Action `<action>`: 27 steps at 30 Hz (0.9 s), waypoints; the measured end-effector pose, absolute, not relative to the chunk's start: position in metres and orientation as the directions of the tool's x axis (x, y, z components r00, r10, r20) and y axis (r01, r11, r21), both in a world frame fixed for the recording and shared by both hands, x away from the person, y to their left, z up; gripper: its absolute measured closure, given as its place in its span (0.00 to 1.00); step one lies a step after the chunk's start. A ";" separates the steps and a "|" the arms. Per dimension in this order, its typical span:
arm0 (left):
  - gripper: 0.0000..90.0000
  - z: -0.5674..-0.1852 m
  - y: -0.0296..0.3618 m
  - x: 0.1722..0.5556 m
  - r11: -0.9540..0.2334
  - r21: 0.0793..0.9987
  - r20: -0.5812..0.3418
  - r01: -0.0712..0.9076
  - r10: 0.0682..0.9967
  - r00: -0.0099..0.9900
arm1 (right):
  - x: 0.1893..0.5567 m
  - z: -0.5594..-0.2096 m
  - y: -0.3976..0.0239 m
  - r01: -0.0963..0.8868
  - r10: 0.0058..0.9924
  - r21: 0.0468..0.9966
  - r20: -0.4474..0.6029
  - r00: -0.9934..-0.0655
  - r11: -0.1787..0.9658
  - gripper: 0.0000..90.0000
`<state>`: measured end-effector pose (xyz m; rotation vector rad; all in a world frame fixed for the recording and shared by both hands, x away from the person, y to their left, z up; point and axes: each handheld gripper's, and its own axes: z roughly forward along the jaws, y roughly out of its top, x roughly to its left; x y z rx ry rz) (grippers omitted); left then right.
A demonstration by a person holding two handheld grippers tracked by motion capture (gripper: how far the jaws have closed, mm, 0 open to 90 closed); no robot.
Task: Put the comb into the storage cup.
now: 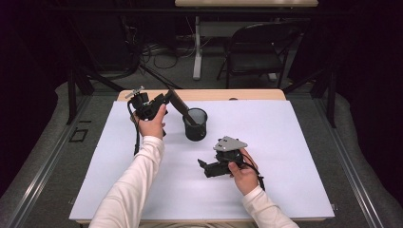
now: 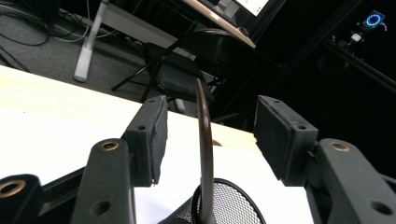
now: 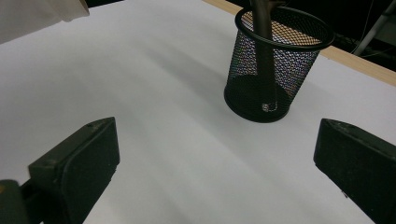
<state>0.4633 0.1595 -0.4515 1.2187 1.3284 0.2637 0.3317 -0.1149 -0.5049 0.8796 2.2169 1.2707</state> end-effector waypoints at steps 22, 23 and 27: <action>0.30 -0.444 0.171 0.458 0.316 0.817 -0.495 0.481 0.813 0.306 | 0.332 -0.506 -0.114 0.308 0.709 0.870 -0.065 -0.703 0.384 0.00; 0.30 -0.444 0.171 0.457 0.305 0.824 -0.484 0.478 0.816 0.314 | 0.332 -0.506 -0.114 0.308 0.709 0.870 -0.065 -0.702 0.385 0.00; 0.30 -0.440 0.172 0.454 0.267 0.844 -0.448 0.465 0.827 0.339 | 0.332 -0.505 -0.115 0.308 0.709 0.871 -0.063 -0.702 0.383 0.00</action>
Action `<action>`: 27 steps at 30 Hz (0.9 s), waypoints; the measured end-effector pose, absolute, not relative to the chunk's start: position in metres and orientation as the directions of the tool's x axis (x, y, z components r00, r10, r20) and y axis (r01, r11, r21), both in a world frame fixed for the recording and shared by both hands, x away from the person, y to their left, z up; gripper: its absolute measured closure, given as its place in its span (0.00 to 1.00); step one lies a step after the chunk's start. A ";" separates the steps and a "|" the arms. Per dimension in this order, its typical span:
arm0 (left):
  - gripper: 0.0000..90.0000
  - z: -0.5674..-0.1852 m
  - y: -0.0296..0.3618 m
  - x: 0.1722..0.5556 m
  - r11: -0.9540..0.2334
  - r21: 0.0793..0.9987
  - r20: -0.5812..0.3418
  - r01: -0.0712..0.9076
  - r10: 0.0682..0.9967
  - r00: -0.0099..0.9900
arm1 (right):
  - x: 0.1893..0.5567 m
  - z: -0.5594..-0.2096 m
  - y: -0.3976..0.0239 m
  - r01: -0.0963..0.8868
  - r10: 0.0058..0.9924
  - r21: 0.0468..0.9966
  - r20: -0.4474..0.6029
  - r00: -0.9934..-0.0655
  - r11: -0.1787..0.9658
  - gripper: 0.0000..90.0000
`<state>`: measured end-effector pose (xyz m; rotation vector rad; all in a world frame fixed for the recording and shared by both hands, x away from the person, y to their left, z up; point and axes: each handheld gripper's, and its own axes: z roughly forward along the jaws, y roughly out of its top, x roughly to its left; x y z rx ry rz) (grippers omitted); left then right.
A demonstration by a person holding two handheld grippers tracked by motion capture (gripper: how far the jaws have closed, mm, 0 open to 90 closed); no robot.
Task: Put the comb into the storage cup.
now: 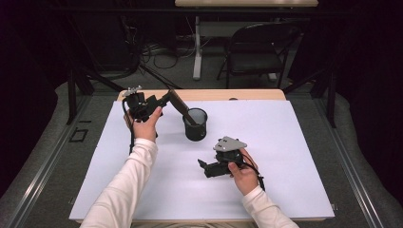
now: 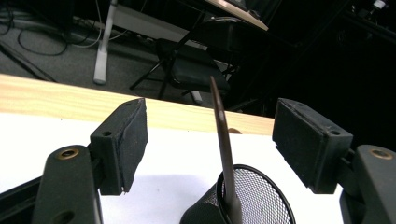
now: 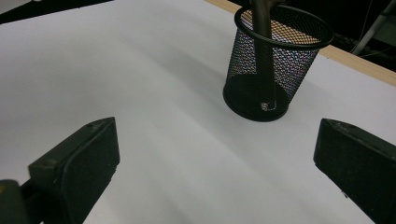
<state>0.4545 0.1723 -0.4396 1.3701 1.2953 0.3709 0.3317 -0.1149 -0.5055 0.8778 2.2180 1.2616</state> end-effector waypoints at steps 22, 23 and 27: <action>0.31 -0.425 0.175 0.436 0.133 0.872 -0.363 0.471 0.822 0.439 | 0.332 -0.506 -0.115 0.306 0.710 0.870 -0.069 -0.701 0.386 0.00; 0.31 -0.425 0.175 0.435 0.129 0.873 -0.359 0.471 0.823 0.440 | 0.332 -0.506 -0.115 0.306 0.711 0.871 -0.069 -0.700 0.385 0.00; 0.25 -0.423 0.175 0.430 0.111 0.874 -0.353 0.474 0.814 0.461 | 0.332 -0.505 -0.115 0.309 0.713 0.871 -0.065 -0.698 0.382 0.00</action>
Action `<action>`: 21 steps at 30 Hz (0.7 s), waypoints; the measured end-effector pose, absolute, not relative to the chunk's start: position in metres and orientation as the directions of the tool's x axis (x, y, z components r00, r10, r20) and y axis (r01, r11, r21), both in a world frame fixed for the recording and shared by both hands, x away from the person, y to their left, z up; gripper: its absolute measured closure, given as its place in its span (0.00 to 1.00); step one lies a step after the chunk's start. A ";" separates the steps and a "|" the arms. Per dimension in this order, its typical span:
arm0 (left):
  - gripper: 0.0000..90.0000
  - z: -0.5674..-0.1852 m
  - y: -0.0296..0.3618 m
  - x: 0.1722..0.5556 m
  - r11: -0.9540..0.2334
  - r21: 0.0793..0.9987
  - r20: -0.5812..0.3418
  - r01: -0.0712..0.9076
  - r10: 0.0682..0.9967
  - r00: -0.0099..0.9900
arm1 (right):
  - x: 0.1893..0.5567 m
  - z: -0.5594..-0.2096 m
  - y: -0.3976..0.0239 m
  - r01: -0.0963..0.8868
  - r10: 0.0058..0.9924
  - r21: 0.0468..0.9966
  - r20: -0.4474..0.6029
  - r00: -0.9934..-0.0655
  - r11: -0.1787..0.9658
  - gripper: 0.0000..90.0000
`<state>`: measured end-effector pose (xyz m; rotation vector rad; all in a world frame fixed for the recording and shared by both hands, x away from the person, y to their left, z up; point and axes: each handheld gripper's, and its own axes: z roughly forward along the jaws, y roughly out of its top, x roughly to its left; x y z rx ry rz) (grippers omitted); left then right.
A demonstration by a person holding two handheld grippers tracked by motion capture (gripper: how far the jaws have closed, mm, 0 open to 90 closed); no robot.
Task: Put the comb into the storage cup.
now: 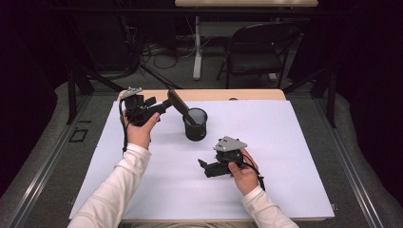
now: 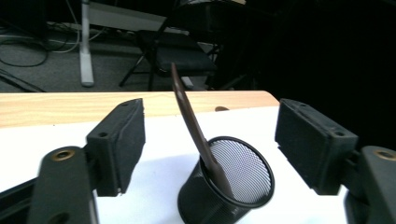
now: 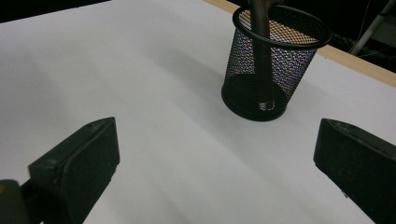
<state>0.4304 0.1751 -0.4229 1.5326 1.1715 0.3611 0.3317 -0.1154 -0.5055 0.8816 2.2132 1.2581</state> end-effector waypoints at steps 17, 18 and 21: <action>0.18 -0.413 0.182 0.407 0.014 0.886 -0.294 0.463 0.789 0.539 | 0.332 -0.506 -0.116 0.306 0.715 0.870 -0.074 -0.695 0.387 0.00; 0.18 -0.412 0.182 0.406 0.015 0.887 -0.293 0.461 0.790 0.538 | 0.332 -0.506 -0.116 0.307 0.714 0.869 -0.073 -0.696 0.388 0.00; 0.18 -0.411 0.183 0.402 0.009 0.889 -0.294 0.457 0.778 0.555 | 0.332 -0.506 -0.116 0.306 0.715 0.869 -0.074 -0.696 0.388 0.00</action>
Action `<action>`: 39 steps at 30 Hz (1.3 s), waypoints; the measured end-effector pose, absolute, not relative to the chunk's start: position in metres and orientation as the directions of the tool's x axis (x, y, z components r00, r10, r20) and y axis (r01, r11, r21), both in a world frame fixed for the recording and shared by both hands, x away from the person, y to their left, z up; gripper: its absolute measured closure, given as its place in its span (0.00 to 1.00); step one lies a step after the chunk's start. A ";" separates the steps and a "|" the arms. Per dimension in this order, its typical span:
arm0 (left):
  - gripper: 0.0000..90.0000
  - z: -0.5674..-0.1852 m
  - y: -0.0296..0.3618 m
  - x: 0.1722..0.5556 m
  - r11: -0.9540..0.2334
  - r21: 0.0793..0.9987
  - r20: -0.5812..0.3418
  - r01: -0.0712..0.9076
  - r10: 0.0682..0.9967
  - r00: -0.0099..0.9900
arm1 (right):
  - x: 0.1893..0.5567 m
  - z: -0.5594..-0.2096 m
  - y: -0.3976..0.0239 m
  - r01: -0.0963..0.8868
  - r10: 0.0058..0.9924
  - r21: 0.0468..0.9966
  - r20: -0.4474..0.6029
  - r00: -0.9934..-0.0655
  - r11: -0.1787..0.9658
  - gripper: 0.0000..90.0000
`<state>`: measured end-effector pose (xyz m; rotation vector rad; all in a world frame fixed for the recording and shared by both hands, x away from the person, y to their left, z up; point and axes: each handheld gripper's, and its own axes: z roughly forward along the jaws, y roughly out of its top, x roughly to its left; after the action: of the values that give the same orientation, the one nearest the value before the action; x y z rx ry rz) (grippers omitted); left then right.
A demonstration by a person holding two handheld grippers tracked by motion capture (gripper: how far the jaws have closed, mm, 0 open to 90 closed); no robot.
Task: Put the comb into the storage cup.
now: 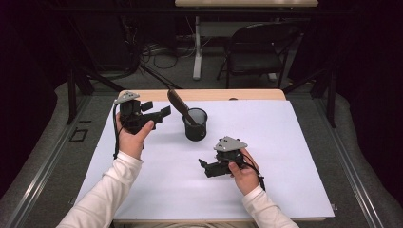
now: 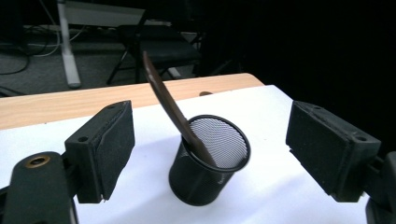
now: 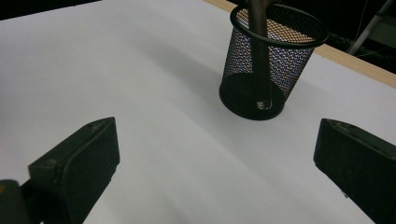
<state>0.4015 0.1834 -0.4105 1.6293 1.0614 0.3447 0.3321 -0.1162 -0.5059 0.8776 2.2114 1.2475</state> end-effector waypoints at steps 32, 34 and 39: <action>0.18 -0.416 0.184 0.354 -0.233 0.916 -0.104 0.326 0.647 0.755 | 0.332 -0.507 -0.115 0.306 0.716 0.867 -0.081 -0.693 0.394 0.00; 0.18 -0.417 0.184 0.351 -0.236 0.916 -0.103 0.324 0.642 0.760 | 0.332 -0.507 -0.116 0.306 0.716 0.867 -0.081 -0.693 0.393 0.00; 0.18 -0.424 0.189 0.339 -0.226 0.925 -0.100 0.307 0.635 0.766 | 0.332 -0.506 -0.116 0.303 0.715 0.869 -0.080 -0.694 0.392 0.00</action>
<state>0.3395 0.1888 -0.4240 1.8246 0.7280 0.3594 0.3318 -0.1164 -0.5065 0.8741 2.2091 1.2416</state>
